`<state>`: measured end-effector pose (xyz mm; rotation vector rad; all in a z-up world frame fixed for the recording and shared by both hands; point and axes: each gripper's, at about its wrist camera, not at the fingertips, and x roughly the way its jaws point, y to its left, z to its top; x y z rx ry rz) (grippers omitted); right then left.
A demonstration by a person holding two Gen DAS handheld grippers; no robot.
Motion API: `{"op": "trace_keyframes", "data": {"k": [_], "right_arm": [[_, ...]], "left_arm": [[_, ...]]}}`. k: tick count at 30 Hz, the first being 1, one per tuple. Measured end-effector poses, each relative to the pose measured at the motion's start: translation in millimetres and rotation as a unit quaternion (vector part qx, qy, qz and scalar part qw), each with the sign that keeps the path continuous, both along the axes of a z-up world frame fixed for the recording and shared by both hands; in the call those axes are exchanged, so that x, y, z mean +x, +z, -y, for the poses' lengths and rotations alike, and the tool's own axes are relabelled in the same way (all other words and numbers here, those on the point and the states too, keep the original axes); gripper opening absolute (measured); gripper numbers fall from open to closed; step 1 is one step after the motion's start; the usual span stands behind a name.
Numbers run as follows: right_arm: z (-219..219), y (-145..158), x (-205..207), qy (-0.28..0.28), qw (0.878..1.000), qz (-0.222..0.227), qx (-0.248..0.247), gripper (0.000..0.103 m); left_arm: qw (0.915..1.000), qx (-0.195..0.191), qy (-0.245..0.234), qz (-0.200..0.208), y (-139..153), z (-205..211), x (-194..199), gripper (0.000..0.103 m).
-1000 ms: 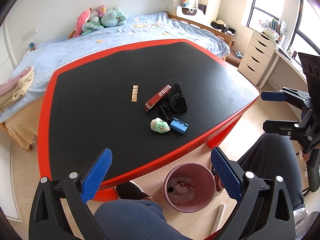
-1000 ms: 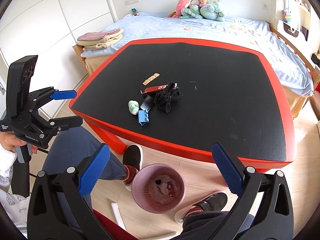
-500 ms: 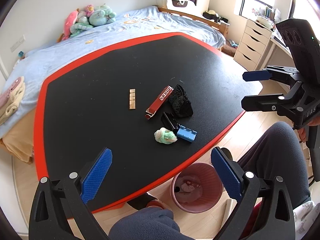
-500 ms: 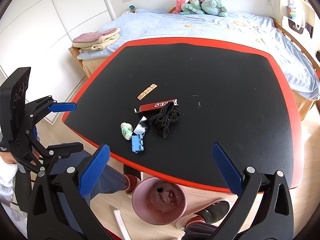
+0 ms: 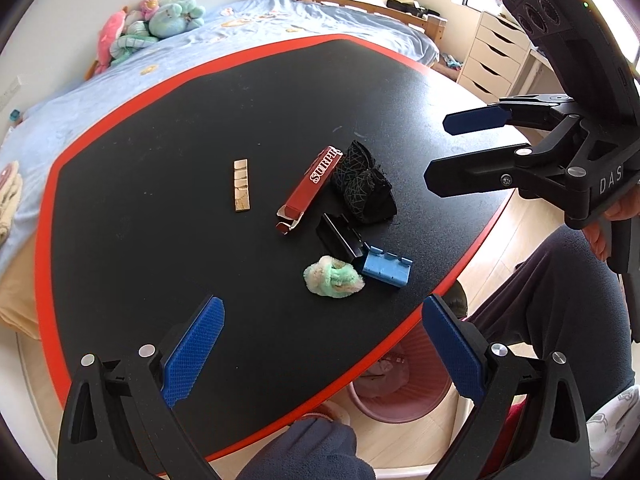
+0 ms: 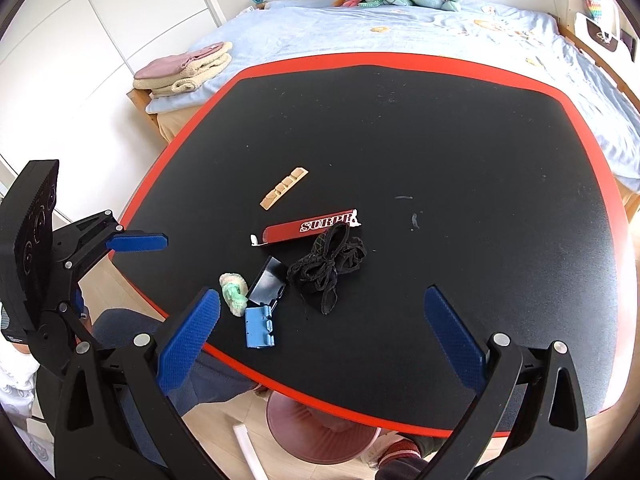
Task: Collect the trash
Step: 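Grasp the green-white tissue with the left tool while the right tool grasps the black mesh bag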
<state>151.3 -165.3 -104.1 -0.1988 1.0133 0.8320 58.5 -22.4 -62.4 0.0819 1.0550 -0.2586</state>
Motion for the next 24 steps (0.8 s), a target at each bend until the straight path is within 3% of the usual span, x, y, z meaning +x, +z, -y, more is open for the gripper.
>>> {"op": "trace_keyframes", "data": {"k": [12,14,18,22,24], "right_arm": [[-15,-22,17,0.0,0.999,-0.033,0.008,0.1],[-17,-23,18,0.002,0.999,-0.036,0.01,0.099],[-22,-27,20,0.004,0.999,-0.044,0.011,0.082],[-25,-28,17,0.009,0.999,-0.048,0.012,0.075],[-26,-29,17,0.011,0.999,-0.051,0.01,0.067]], "left_arm": [[0.9999,0.001,-0.011,-0.011,-21,-4,17,0.095],[0.9998,-0.001,-0.014,-0.012,-21,-4,19,0.091],[0.9996,0.002,-0.024,-0.017,-23,-1,22,0.083],[0.9991,-0.002,-0.034,-0.024,-24,0,27,0.075],[0.9989,-0.003,-0.038,-0.028,-26,2,27,0.072]]}}
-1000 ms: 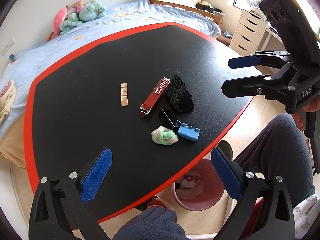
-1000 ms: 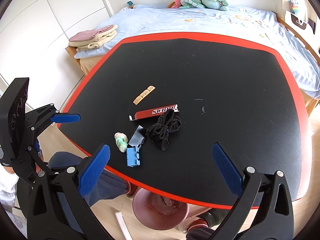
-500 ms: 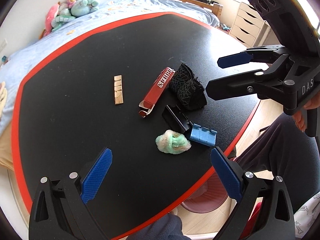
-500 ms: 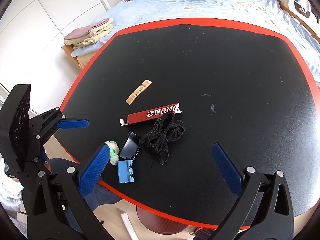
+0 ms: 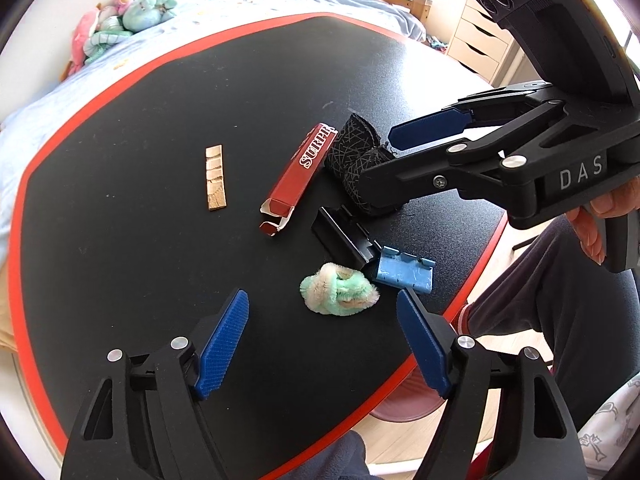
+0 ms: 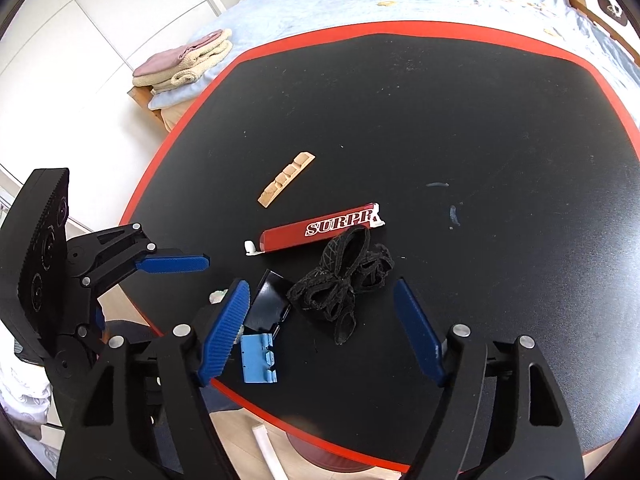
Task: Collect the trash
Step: 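Grasp the green-white tissue with the left tool while the right tool grasps the black mesh bag, then carry tissue and mesh bag over the wastebasket and open both tools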
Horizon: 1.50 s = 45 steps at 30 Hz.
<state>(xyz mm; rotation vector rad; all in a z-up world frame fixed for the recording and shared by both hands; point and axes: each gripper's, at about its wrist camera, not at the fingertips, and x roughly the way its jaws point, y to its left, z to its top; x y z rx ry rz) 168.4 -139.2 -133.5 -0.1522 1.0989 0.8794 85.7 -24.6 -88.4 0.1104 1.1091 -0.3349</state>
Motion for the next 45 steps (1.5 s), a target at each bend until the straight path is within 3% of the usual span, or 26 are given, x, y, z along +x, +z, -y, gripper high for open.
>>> {"op": "trace_keyframes", "data": {"k": [3,6,11,15,21,30,45], "right_arm": [[0,-2,-1,0.001,1.0,-0.002,-0.001,0.056],[2,-4,0,-0.001,1.0,-0.001,-0.002,0.052],[5,-4,1,-0.001,1.0,0.001,0.0,0.042],[8,-4,-1,0.002,1.0,0.003,0.006,0.03],[11,1,-4,0.001,1.0,0.009,0.01,0.024],[17,13,-9,-0.001,1.0,0.028,0.014,0.023],[49,60,-52,-0.003,0.997,0.078,0.013,0.023]], "left_arm": [[1.0,0.001,-0.001,-0.007,-2,2,1,0.06],[1.0,0.002,-0.002,-0.005,-3,3,1,0.057],[1.0,0.003,0.004,-0.004,-2,2,2,0.035],[0.9999,0.0,0.012,-0.004,-2,1,2,0.034],[0.9995,-0.009,0.031,0.002,3,-6,-2,0.033],[0.9986,-0.018,0.048,0.013,14,-10,-10,0.033],[0.9956,-0.039,0.069,0.051,62,-2,-39,0.033]]}}
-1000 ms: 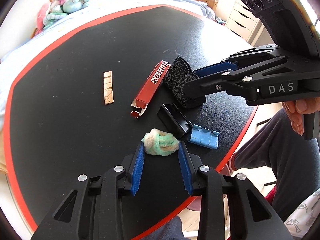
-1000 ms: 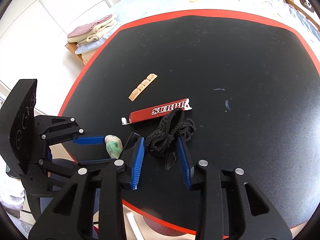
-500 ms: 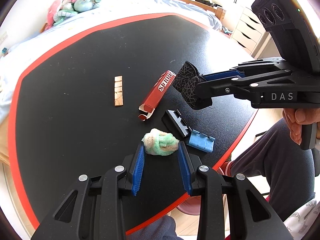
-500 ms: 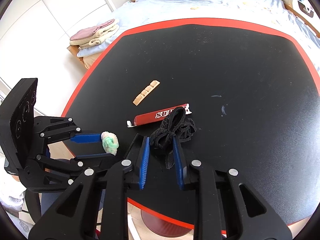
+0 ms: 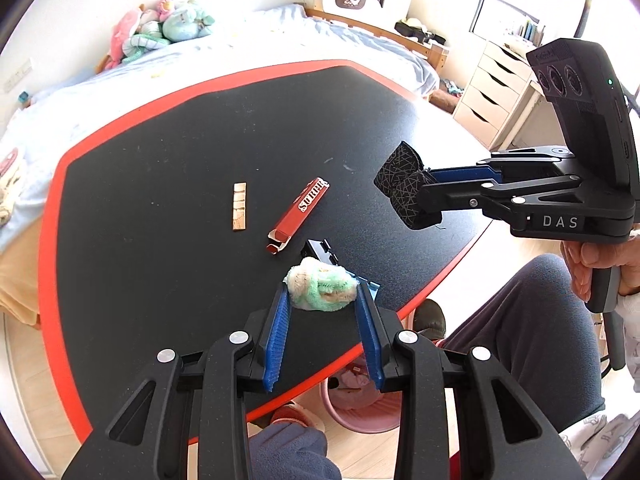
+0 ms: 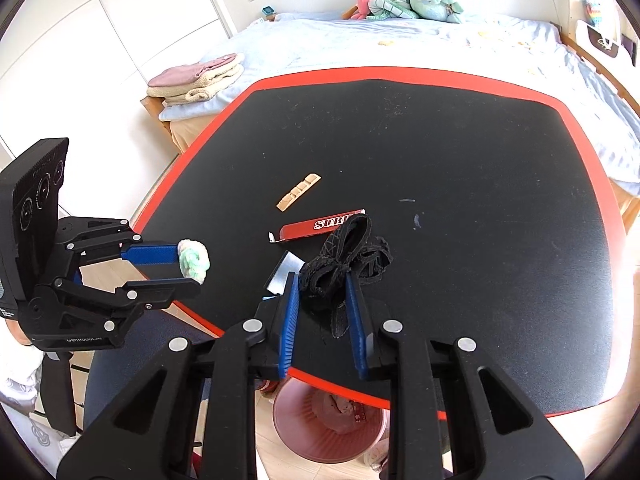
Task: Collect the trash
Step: 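Carry tissue and mesh bag over the wastebasket and open both tools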
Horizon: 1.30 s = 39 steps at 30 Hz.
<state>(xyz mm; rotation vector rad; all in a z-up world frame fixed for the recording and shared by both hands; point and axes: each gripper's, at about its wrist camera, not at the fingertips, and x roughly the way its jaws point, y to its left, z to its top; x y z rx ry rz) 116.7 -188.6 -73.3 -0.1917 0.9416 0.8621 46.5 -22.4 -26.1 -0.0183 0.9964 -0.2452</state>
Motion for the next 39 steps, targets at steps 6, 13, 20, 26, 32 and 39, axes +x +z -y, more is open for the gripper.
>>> {"op": "trace_keyframes", "data": {"k": [6,13,20,26,32,39], "right_arm": [[20,18,-30,0.008,1.0,0.022,0.001,0.023],[40,27,-69,0.017,0.999,0.039,-0.006,0.023],[58,26,-101,0.022,0.999,0.04,-0.009,0.023],[71,19,-123,0.025,0.999,0.034,-0.009,0.023],[77,10,-136,0.023,0.999,0.026,-0.011,0.023],[79,5,-141,0.025,0.999,0.023,-0.01,0.023]], "left_arm": [[0.9999,-0.007,0.003,0.015,16,5,-17,0.033],[0.9995,-0.013,0.005,0.027,26,15,-42,0.033],[0.9994,-0.02,0.004,0.028,26,28,-64,0.033],[0.9994,-0.022,0.002,0.027,22,38,-79,0.033],[0.9995,-0.022,-0.007,0.021,16,48,-88,0.033],[0.9996,-0.02,-0.012,0.018,12,55,-95,0.033]]}}
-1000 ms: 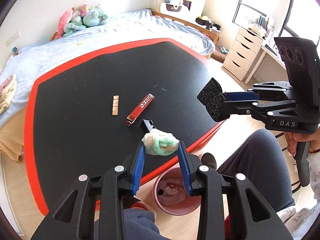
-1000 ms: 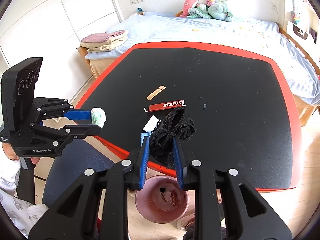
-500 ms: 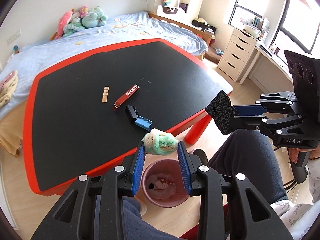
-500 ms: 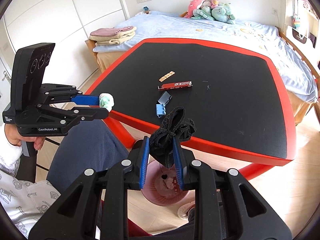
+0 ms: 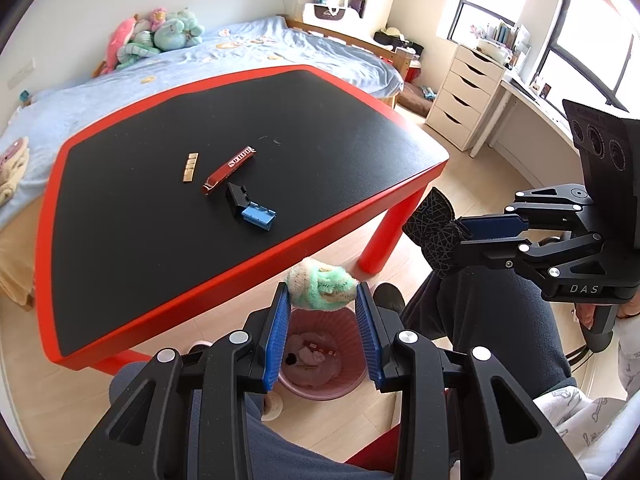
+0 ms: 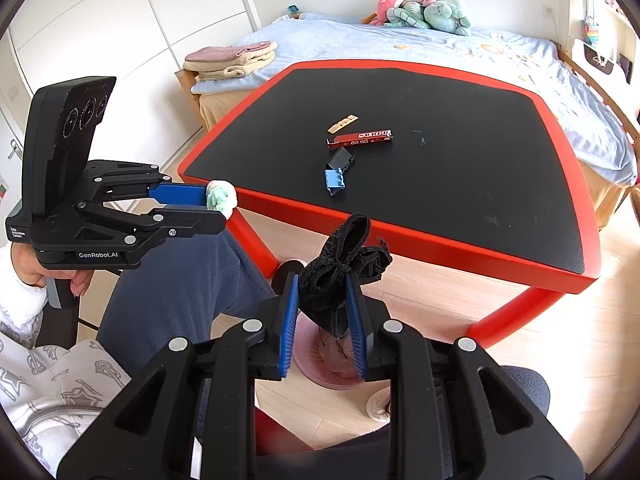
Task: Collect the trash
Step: 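Carry tissue and mesh bag over the wastebasket and open both tools, then move both tools back toward the remaining items on the table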
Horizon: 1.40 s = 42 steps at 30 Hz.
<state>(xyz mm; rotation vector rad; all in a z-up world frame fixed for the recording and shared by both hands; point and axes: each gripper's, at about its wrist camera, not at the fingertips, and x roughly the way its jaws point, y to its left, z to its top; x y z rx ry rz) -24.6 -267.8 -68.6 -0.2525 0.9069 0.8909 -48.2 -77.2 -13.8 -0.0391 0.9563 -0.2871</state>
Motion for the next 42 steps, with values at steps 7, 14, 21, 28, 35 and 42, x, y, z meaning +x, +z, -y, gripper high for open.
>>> {"op": "trace_keyframes", "data": {"k": [7,14,21,28,35,42], "right_arm": [[0,-1,-2,0.004,1.0,-0.001,0.002,0.023],[1,-4,-2,0.011,1.0,-0.009,0.003,0.024],[2,-1,-2,0.003,1.0,0.015,-0.004,0.095],[3,-7,4,-0.016,1.0,0.01,-0.016,0.099],[3,-12,6,-0.021,1.0,0.004,-0.021,0.1],[5,-12,7,-0.022,1.0,0.005,-0.02,0.1]], "left_arm": [[1.0,0.0,-0.001,-0.002,-2,2,-2,0.033],[0.9999,-0.006,-0.006,-0.007,-6,3,-3,0.033],[1.0,0.001,0.006,-0.001,-8,1,-2,0.092],[0.9992,0.014,0.037,-0.001,-9,-10,-2,0.095],[0.9987,0.019,0.047,0.002,-8,-13,-2,0.095],[0.9986,0.019,0.05,0.001,-7,-14,0,0.095]]}}
